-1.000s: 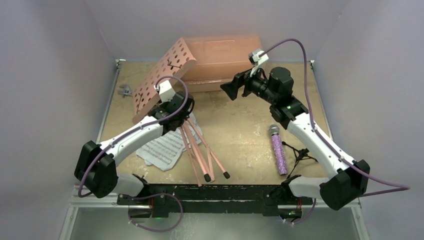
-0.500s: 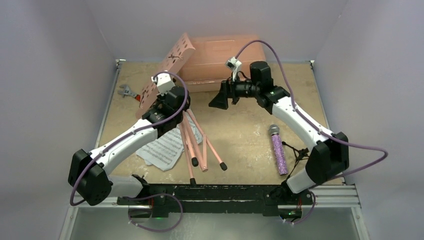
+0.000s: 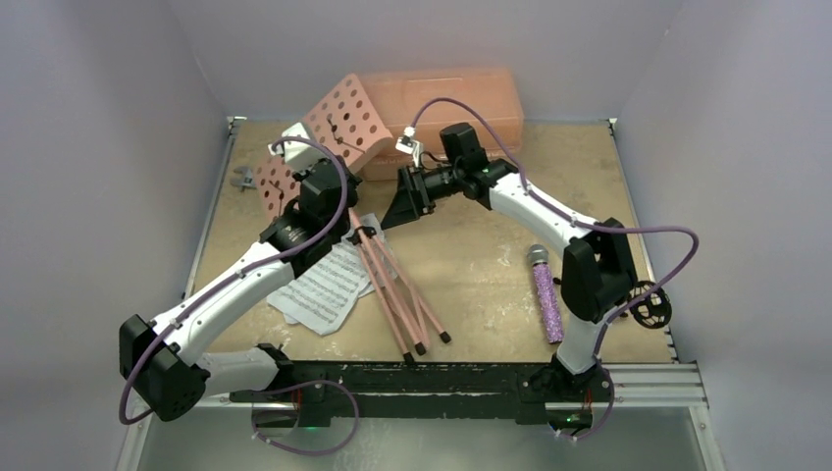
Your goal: Set up the instrument practice props
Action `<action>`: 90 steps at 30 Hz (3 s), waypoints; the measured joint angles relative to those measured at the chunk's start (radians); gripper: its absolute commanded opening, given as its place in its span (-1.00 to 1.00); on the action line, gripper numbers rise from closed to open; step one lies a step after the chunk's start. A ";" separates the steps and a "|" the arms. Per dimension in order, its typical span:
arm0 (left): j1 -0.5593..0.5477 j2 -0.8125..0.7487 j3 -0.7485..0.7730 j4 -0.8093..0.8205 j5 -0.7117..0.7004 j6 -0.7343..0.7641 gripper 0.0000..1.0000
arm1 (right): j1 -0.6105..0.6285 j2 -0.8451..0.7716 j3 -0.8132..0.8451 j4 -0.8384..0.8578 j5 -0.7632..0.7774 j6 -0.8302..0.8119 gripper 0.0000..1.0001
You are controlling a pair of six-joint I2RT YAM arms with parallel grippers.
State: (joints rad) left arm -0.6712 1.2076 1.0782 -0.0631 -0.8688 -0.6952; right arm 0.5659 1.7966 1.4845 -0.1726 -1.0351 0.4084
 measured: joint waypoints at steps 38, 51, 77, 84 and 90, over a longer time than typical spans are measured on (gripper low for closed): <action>0.226 0.252 -0.296 0.062 0.394 -0.208 0.42 | 0.038 0.003 -0.111 -0.229 0.330 -0.262 0.84; 0.241 0.395 -0.276 0.146 0.376 -0.256 -1.00 | 0.038 0.005 -0.148 -0.165 0.362 -0.279 0.68; 0.245 0.150 -0.357 0.084 0.386 -0.214 -1.00 | 0.099 0.230 0.012 -0.110 0.133 -0.276 0.23; 0.243 0.149 -0.357 0.083 0.386 -0.207 -1.00 | 0.143 0.300 0.085 -0.141 0.126 -0.290 0.11; 0.241 0.127 -0.357 0.082 0.386 -0.208 -1.00 | 0.152 0.333 0.108 -0.159 0.135 -0.288 0.09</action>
State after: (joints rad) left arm -0.4305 1.3350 0.7216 0.0193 -0.4824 -0.9031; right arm 0.7177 2.1296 1.5929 -0.3321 -0.8997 0.1200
